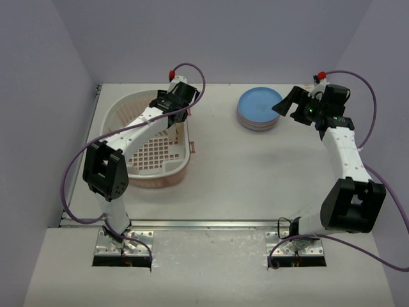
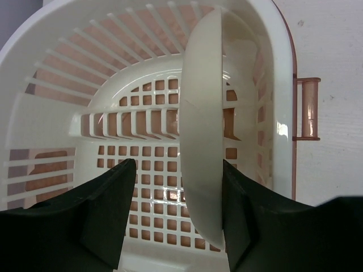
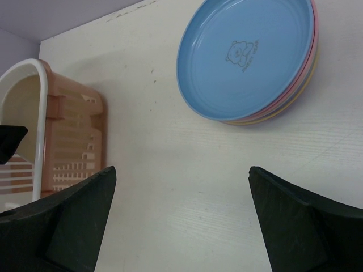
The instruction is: Unload the plates from the dish rack
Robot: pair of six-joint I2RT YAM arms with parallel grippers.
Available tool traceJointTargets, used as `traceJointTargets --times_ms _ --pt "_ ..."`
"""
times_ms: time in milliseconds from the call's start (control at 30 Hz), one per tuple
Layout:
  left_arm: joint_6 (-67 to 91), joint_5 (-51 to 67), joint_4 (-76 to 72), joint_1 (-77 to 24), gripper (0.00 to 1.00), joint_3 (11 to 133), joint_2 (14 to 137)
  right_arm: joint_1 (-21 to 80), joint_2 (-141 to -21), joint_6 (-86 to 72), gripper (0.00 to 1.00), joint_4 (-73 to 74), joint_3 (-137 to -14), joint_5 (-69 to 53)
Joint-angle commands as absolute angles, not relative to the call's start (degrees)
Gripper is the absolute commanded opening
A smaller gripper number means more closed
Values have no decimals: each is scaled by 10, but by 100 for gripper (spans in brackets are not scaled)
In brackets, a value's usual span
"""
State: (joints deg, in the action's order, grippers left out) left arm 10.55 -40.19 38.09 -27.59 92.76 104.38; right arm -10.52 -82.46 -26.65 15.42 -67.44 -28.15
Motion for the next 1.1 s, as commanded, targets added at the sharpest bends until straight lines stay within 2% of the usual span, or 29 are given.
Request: traceJointTargets --times_ms 0,167,367,633,767,867,1000,1067 --pt "104 -452 368 -271 55 914 1019 -104 -808 -273 99 128 -678 -295" --pt "110 -435 371 -267 54 916 1038 -104 -805 -268 99 130 -678 -294" --pt "104 -444 377 -267 42 932 1049 -104 -807 -265 99 129 -678 -296" --pt "69 -520 368 -280 33 932 1063 -104 -815 -276 99 125 -685 -306" --pt "52 -574 368 -286 25 937 1074 -104 -812 -273 99 125 -686 -308" --pt "44 -600 366 -288 8 935 1067 -104 -805 -267 99 123 -682 -308" --pt "20 -634 351 -299 0 933 1056 -104 -804 -265 99 122 -682 -310" --pt "10 -647 344 -308 0 933 1050 -104 -804 -268 99 120 -682 -312"
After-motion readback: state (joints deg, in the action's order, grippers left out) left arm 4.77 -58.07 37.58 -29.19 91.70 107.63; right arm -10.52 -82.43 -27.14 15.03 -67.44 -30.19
